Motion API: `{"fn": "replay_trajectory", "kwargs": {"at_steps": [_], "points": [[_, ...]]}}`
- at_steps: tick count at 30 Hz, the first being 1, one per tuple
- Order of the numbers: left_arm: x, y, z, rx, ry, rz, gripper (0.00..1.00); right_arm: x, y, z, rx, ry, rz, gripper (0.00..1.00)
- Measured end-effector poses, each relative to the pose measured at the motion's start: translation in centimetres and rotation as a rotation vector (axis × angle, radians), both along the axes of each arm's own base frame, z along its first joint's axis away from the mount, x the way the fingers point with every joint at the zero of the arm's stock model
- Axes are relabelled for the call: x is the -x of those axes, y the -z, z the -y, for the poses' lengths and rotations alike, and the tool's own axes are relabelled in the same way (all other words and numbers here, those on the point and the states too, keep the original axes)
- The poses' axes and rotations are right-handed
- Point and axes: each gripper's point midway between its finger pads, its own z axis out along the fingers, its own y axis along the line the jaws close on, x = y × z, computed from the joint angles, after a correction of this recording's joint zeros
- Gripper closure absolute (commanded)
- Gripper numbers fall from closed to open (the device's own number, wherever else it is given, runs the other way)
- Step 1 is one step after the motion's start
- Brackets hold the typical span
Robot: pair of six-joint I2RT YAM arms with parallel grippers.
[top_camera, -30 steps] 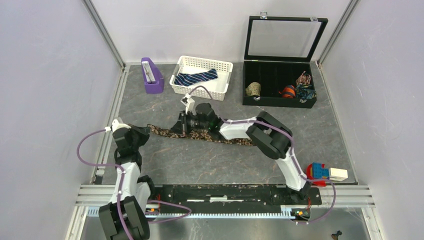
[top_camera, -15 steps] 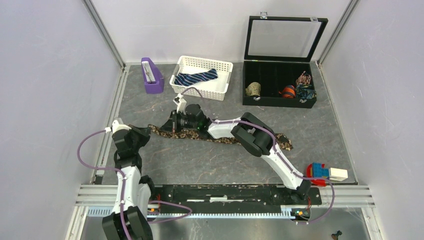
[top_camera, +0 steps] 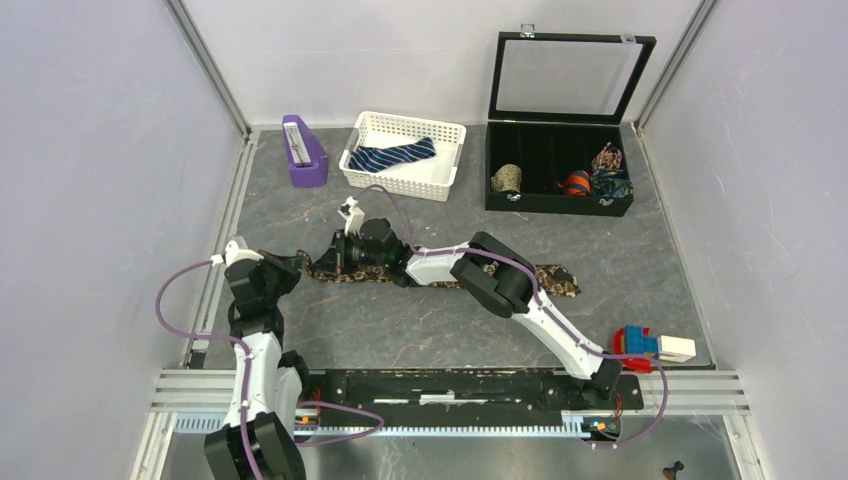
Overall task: Roll the ties
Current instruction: Roll the tie at the center of the board.
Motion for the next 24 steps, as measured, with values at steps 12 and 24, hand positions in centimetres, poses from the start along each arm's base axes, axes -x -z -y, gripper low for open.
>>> {"fn": "replay_trajectory", "kwargs": {"at_steps": [12, 24], "points": [[0.4, 0.4, 0.1, 0.002, 0.001, -0.014, 0.98, 0.3, 1.3, 0.7, 0.035, 0.014, 0.004, 0.92], [1.1, 0.3, -0.3, -0.049, -0.012, -0.018, 0.98, 0.5, -5.7, 7.4, 0.049, 0.041, 0.117, 0.9]]}}
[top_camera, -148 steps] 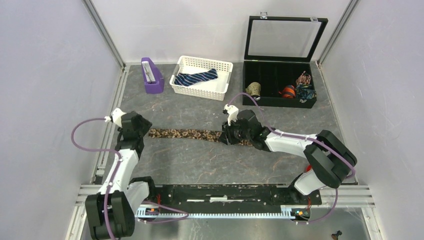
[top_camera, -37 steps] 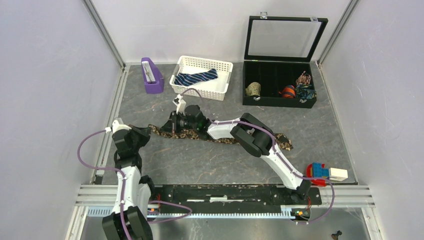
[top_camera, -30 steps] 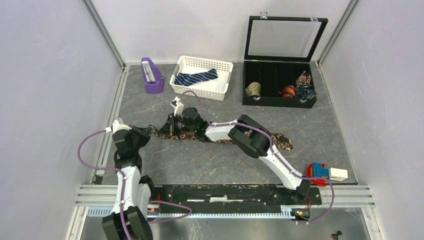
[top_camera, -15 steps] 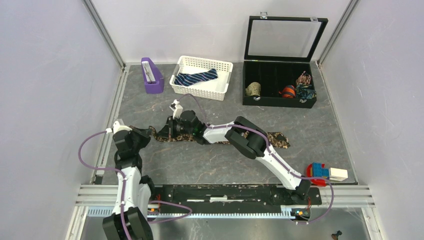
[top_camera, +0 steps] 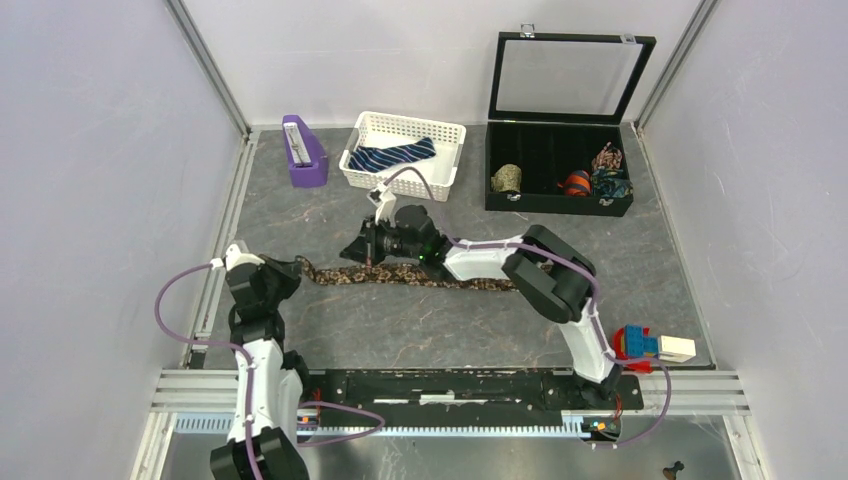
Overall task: Roll the ties
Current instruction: Roll the tie at the center of the board.
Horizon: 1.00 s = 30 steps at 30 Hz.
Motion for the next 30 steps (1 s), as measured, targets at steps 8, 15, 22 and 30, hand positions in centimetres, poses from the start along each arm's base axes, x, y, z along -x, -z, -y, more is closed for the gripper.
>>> {"fn": "replay_trajectory", "kwargs": {"at_steps": [8, 15, 22, 30], "points": [[0.6, 1.5, 1.1, -0.018, 0.04, -0.078, 0.98, -0.3, -2.2, 5.0, 0.004, 0.046, 0.05, 0.9], [0.2, 1.8, 4.0, -0.063, 0.145, -0.118, 0.98, 0.2, -1.4, 7.8, 0.03, 0.07, 0.043, 0.9], [0.3, 3.0, 6.0, -0.088, 0.215, -0.169, 0.98, 0.1, -1.5, 9.8, 0.023, 0.097, 0.049, 0.9], [0.1, 4.3, 8.2, -0.114, 0.288, -0.213, 0.97, -0.4, -0.7, 11.7, 0.028, 0.127, 0.042, 0.9]]}}
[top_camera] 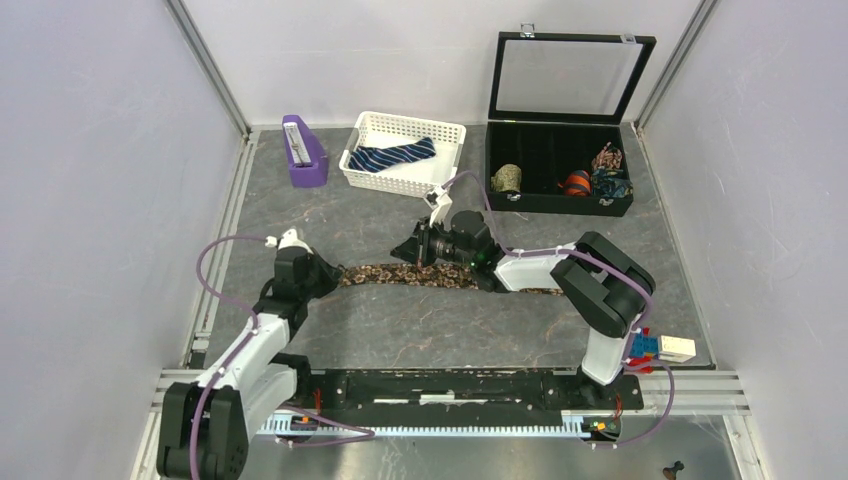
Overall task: Roll the ties
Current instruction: Roll the tie at the center of the board.
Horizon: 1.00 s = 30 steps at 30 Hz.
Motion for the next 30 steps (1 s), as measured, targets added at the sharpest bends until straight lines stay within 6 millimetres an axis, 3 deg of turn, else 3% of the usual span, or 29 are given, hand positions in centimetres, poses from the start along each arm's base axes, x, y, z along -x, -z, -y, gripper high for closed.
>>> {"fn": "replay_trajectory", "kwargs": {"at_steps": [13, 20, 30], "points": [[-1.2, 0.8, 1.1, -0.033, 0.025, 0.0, 0.89, 0.4, 0.3, 0.5, -0.007, -0.01, -0.006, 0.9], [-1.4, 0.7, 1.6, -0.031, 0.038, 0.008, 0.63, 0.5, 0.5, 0.6, -0.007, -0.01, -0.006, 0.91], [-1.6, -0.2, 1.9, -0.023, 0.042, 0.043, 0.56, 0.5, 0.3, 0.6, -0.015, -0.013, 0.001, 0.91]]}}
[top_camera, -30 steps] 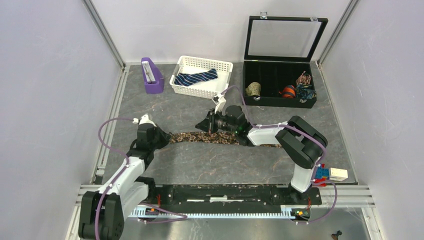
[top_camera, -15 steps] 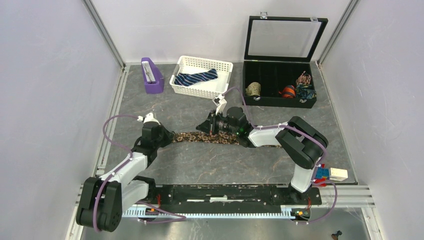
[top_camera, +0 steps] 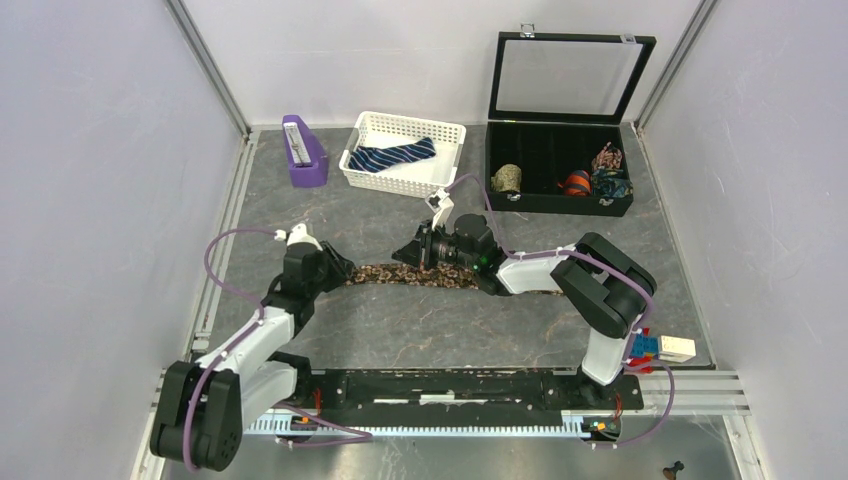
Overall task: Roll the ties
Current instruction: Roll the tie at the center of the board.
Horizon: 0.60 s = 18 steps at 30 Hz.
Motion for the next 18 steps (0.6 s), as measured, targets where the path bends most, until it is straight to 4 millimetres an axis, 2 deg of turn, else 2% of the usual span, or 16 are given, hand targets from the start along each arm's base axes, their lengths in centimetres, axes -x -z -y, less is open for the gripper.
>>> {"fn": "replay_trajectory", "kwargs": {"at_steps": [5, 10, 14, 16, 18], "points": [[-0.1, -0.8, 0.1, 0.006, 0.001, 0.026, 0.57, 0.0, 0.0, 0.0, 0.0, 0.0, -0.001, 0.9], [-0.4, -3.7, -0.6, -0.004, -0.032, 0.085, 0.58, 0.0, -0.4, -0.4, 0.002, -0.006, 0.0, 0.9], [-0.7, -5.6, -2.2, -0.048, -0.108, 0.101, 0.6, -0.6, -2.1, -2.0, -0.017, -0.026, 0.024, 0.9], [-0.4, -5.7, -3.0, -0.074, -0.146, 0.088, 0.59, -0.9, -3.2, -3.3, -0.028, -0.045, 0.043, 0.89], [0.1, -5.5, -3.8, -0.09, -0.179, 0.069, 0.54, -1.0, -3.7, -4.4, -0.03, -0.062, 0.054, 0.89]]}}
